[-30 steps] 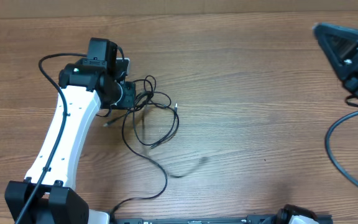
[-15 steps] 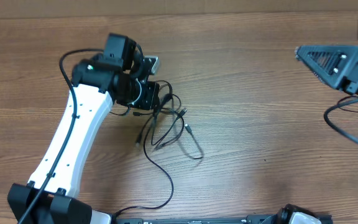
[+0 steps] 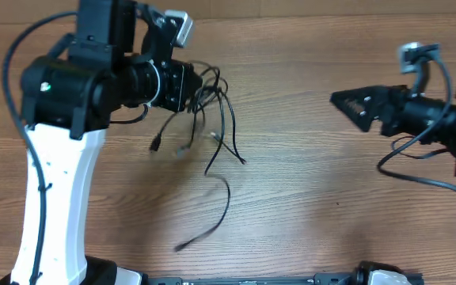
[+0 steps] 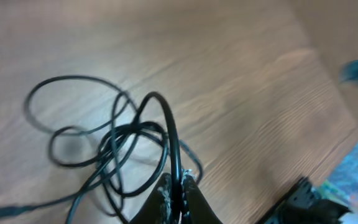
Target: Untangle cables
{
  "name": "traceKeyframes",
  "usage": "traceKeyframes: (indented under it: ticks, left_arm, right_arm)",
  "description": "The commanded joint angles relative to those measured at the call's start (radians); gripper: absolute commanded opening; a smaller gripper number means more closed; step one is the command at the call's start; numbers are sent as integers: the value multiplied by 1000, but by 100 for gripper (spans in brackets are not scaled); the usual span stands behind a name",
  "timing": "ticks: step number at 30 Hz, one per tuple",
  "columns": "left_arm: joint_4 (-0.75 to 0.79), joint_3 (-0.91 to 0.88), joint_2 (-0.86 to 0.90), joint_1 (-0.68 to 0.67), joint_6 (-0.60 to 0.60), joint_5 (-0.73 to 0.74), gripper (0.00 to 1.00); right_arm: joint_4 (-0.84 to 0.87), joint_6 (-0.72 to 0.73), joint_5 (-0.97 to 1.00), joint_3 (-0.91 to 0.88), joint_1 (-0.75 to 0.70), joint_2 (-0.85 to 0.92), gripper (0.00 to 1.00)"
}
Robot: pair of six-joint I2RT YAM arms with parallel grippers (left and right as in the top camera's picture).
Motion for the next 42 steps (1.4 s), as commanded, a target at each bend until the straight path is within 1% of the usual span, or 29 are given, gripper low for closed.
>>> traceKeyframes:
  ticks: [1, 6, 10, 12, 14, 17, 18, 22, 23, 24, 25, 27, 30, 32, 36, 38, 39, 42]
  left_arm:
    - [4, 78, -8, -18, -42, 92, 4]
    - [2, 122, -8, -26, -105, 168, 4]
    - [2, 133, -8, -43, -108, 222, 4]
    - [4, 138, -8, -51, -122, 224, 4]
    - [9, 141, -9, -51, -127, 229, 4]
    - [36, 141, -10, -51, -133, 266, 4]
    - [45, 141, -10, -51, -137, 271, 4]
    - [77, 141, -10, -51, -167, 270, 4]
    - [80, 142, -10, -51, -167, 270, 4]
    - [80, 142, -10, -51, -167, 270, 4]
    - [79, 142, -10, -51, -167, 270, 4]
    - [79, 142, -10, -51, -168, 276, 4]
    - [80, 142, -10, -51, -193, 305, 4]
    - [83, 142, -10, -51, -193, 328, 4]
    - [72, 141, -10, -51, -179, 325, 4]
    - [59, 142, -10, -51, -172, 324, 4]
    - [53, 141, -10, -51, -171, 323, 4]
    - [32, 141, -10, -51, -158, 309, 4]
  right_arm:
    - [3, -58, 80, 14, 69, 18, 84]
    - [33, -49, 90, 14, 165, 49, 83]
    - [79, 23, 89, 14, 206, 75, 83]
    - [85, 29, 89, 14, 230, 90, 80]
    - [78, 29, 89, 13, 262, 107, 74]
    - [67, 29, 89, 13, 317, 136, 54]
    - [64, 29, 89, 13, 338, 146, 53]
    - [76, 29, 89, 13, 407, 173, 52]
    - [81, 29, 89, 13, 420, 176, 54]
    - [90, 29, 90, 13, 432, 176, 59]
    - [99, 29, 91, 13, 439, 176, 61]
    - [124, 37, 90, 13, 444, 176, 63]
    - [178, 100, 116, 13, 443, 176, 63]
    - [205, 109, 113, 13, 443, 176, 64]
    - [230, 108, 118, 13, 441, 176, 71]
    - [248, 119, 127, 14, 434, 176, 72]
    - [262, 147, 137, 14, 430, 176, 71]
    - [325, 244, 171, 14, 407, 176, 63]
